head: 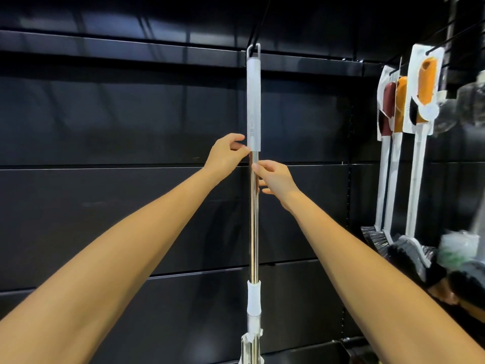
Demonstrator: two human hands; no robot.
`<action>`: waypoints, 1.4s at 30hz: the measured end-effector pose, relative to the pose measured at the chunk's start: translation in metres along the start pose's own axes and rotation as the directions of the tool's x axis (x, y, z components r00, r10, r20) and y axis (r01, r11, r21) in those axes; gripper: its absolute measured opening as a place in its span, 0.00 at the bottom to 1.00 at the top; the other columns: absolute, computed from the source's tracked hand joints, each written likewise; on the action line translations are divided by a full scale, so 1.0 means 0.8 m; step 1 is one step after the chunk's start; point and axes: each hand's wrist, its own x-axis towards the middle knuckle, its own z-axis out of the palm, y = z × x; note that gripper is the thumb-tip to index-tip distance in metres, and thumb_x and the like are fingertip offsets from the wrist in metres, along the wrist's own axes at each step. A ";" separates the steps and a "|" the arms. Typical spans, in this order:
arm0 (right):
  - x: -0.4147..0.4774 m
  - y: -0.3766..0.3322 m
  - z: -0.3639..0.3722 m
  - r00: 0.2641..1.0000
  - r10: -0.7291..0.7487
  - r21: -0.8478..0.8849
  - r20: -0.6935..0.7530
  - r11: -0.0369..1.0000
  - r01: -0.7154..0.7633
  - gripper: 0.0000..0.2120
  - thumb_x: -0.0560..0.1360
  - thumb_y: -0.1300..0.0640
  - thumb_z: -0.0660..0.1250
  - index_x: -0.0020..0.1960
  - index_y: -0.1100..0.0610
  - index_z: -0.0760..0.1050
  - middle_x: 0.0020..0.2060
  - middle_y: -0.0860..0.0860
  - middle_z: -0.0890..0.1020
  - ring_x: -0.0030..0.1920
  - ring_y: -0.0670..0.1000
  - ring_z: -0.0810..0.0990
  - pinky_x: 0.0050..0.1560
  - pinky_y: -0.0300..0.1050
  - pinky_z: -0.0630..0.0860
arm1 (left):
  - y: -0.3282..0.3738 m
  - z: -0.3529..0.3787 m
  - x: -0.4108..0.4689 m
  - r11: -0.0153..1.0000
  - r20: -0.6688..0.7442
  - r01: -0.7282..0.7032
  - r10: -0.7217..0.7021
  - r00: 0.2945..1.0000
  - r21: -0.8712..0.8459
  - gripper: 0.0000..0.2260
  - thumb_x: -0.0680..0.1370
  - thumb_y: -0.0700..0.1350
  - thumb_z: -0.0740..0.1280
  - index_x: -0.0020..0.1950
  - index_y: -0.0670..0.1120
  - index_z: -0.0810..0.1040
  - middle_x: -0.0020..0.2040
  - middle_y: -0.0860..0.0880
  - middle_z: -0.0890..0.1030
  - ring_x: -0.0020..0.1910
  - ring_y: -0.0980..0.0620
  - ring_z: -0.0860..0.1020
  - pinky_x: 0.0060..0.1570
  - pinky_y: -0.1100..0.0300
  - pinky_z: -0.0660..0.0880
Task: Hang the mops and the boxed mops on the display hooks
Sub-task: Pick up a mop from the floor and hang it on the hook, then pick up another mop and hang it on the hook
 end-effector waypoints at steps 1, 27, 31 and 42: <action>-0.004 0.000 -0.002 0.999 -0.017 -0.103 -0.028 0.995 0.014 0.15 0.79 0.51 0.63 0.64 0.55 0.75 0.56 0.50 0.79 0.57 0.51 0.78 0.55 0.46 0.75 | -0.002 -0.002 -0.005 0.992 -0.014 -0.012 0.014 1.000 0.122 0.19 0.80 0.46 0.65 0.71 0.47 0.69 0.63 0.49 0.77 0.60 0.51 0.76 0.57 0.57 0.72; -0.360 0.007 -0.102 0.852 -0.042 -0.768 0.521 0.412 0.490 0.24 0.77 0.42 0.58 0.68 0.55 0.70 0.59 0.55 0.78 0.59 0.58 0.76 0.54 0.53 0.72 | 0.094 0.019 -0.427 0.325 0.146 -0.019 -0.372 0.917 0.946 0.29 0.78 0.58 0.60 0.74 0.45 0.62 0.69 0.43 0.70 0.66 0.42 0.70 0.59 0.48 0.70; -0.436 0.018 -0.079 0.779 -0.012 -0.692 0.627 0.449 0.565 0.25 0.77 0.41 0.58 0.68 0.55 0.70 0.60 0.56 0.78 0.59 0.58 0.77 0.53 0.52 0.74 | 0.099 0.002 -0.525 0.279 0.126 0.016 -0.485 0.866 0.960 0.28 0.78 0.59 0.60 0.74 0.46 0.62 0.68 0.44 0.71 0.64 0.42 0.72 0.58 0.48 0.70; -0.678 0.000 0.063 0.387 0.015 -0.341 0.922 0.504 0.794 0.24 0.78 0.43 0.58 0.68 0.56 0.69 0.60 0.57 0.77 0.61 0.60 0.75 0.53 0.52 0.71 | 0.123 -0.121 -0.828 0.103 -0.094 0.271 -0.774 0.626 0.957 0.32 0.77 0.60 0.60 0.76 0.46 0.59 0.71 0.43 0.68 0.68 0.41 0.68 0.63 0.46 0.66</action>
